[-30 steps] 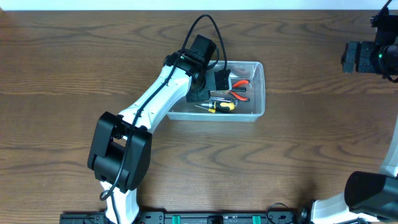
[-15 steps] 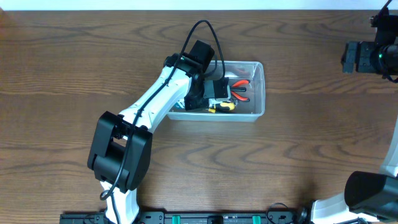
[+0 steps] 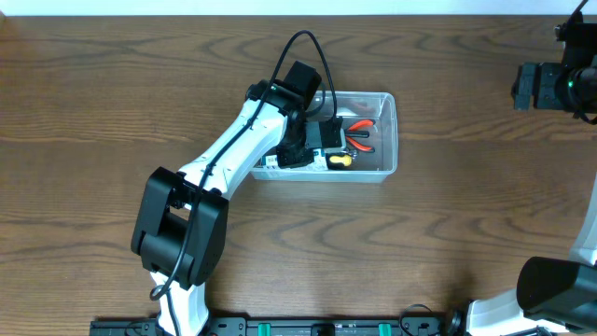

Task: Pack container
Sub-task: 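Lower the box into the container and open the left gripper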

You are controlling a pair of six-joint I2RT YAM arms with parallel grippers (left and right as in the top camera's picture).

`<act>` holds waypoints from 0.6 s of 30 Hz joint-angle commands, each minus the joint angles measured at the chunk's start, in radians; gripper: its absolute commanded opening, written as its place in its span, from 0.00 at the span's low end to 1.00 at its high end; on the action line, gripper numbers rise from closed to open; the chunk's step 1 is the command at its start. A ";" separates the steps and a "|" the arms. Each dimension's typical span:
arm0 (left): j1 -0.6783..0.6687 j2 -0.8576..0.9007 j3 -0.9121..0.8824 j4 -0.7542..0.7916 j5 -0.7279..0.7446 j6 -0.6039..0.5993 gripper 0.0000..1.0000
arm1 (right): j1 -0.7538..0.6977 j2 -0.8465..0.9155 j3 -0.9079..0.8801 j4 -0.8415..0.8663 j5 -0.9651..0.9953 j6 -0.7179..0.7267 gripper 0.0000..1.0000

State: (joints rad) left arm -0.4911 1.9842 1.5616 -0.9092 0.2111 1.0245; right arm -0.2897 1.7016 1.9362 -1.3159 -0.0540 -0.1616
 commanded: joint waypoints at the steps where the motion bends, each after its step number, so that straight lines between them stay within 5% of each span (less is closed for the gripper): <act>1: 0.002 0.006 -0.006 0.003 0.016 0.002 0.39 | -0.003 0.000 -0.002 -0.001 -0.003 0.000 0.99; 10: 0.002 0.006 -0.006 0.129 -0.192 -0.006 0.40 | -0.003 0.000 -0.002 -0.002 -0.003 0.000 0.99; 18: 0.002 0.003 -0.006 0.206 -0.347 -0.133 0.39 | -0.003 0.000 -0.002 -0.004 -0.002 0.000 0.99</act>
State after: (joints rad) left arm -0.4919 1.9842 1.5616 -0.7013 -0.0631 0.9630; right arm -0.2897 1.7016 1.9362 -1.3174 -0.0540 -0.1616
